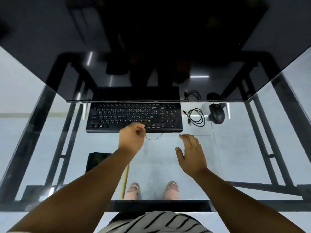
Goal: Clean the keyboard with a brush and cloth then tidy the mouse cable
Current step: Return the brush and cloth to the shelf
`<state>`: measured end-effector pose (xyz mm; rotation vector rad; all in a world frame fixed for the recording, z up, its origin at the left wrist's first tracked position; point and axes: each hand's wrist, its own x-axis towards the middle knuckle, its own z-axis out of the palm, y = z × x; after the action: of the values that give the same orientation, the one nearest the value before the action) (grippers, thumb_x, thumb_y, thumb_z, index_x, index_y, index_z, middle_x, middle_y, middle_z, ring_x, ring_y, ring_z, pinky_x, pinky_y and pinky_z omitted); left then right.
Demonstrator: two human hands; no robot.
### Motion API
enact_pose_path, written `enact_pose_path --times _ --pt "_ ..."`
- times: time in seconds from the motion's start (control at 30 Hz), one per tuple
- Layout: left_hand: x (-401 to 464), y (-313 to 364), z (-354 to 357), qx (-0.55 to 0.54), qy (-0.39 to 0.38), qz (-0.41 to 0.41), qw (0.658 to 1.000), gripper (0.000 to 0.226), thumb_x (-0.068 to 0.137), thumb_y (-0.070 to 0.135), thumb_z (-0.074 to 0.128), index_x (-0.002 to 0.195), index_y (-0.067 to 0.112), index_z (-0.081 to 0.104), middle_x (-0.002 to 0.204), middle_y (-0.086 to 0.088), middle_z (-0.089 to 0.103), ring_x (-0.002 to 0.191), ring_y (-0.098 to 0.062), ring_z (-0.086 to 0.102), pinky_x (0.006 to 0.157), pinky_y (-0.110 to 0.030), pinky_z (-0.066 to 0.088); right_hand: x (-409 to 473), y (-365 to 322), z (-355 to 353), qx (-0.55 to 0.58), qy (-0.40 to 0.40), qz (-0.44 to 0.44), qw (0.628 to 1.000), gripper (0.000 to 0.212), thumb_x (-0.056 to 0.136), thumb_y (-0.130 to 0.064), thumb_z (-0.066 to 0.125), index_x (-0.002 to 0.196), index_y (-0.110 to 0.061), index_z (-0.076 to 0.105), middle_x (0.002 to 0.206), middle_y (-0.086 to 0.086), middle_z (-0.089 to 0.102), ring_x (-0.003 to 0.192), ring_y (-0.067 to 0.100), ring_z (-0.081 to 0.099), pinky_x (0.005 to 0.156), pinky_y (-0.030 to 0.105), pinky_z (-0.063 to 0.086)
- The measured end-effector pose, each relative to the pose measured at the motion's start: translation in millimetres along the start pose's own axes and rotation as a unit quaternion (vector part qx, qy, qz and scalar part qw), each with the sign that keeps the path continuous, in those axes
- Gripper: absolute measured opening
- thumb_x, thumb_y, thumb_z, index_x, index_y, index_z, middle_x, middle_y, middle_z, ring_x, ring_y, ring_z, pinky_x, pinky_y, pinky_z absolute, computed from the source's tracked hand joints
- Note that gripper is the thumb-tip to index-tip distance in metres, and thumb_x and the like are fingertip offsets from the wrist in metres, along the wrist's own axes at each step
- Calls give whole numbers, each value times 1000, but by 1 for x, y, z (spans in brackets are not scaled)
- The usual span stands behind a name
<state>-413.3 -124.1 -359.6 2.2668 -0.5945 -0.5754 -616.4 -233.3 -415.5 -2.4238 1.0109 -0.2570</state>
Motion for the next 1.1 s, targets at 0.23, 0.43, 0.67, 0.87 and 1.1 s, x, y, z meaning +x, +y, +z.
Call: enact_pose_path --times 0.23,0.43,0.67,0.87,1.1 --pt "-25 -90 -91 64 63 -71 993 38 85 38 68 116 19 60 109 -1 66 97 -18 62 85 -33 51 -15 -96 42 82 -63 40 994 19 92 -38 58 100 -21 62 92 -7 64 83 10 57 72 25 48" --pt "-45 -139 -121 123 -12 -151 981 82 71 60 73 130 13 42 129 -7 47 113 -28 55 92 -43 49 -21 -156 63 13 -222 116 968 44 81 -67 56 67 -25 53 70 -8 61 69 11 58 60 28 46" --pt "-48 -147 -121 92 -106 -182 973 63 69 46 80 111 11 48 105 -5 62 101 -28 60 78 -35 49 -20 -185 76 -2 -244 168 955 32 79 -50 67 68 -20 62 69 -4 64 68 15 63 66 32 54" --pt "-42 -146 -124 79 -128 -129 980 33 83 31 68 103 13 50 94 -1 59 96 -25 58 75 -31 43 -17 -188 75 105 -194 205 954 25 82 -38 67 71 -18 58 72 -1 69 65 17 68 69 35 59" --pt "-33 -120 -137 -68 -100 -109 987 26 90 28 63 106 17 46 102 -4 61 97 -24 59 87 -41 50 8 -194 48 247 -114 176 946 20 86 -25 71 82 -15 54 73 10 70 51 17 68 48 20 49"
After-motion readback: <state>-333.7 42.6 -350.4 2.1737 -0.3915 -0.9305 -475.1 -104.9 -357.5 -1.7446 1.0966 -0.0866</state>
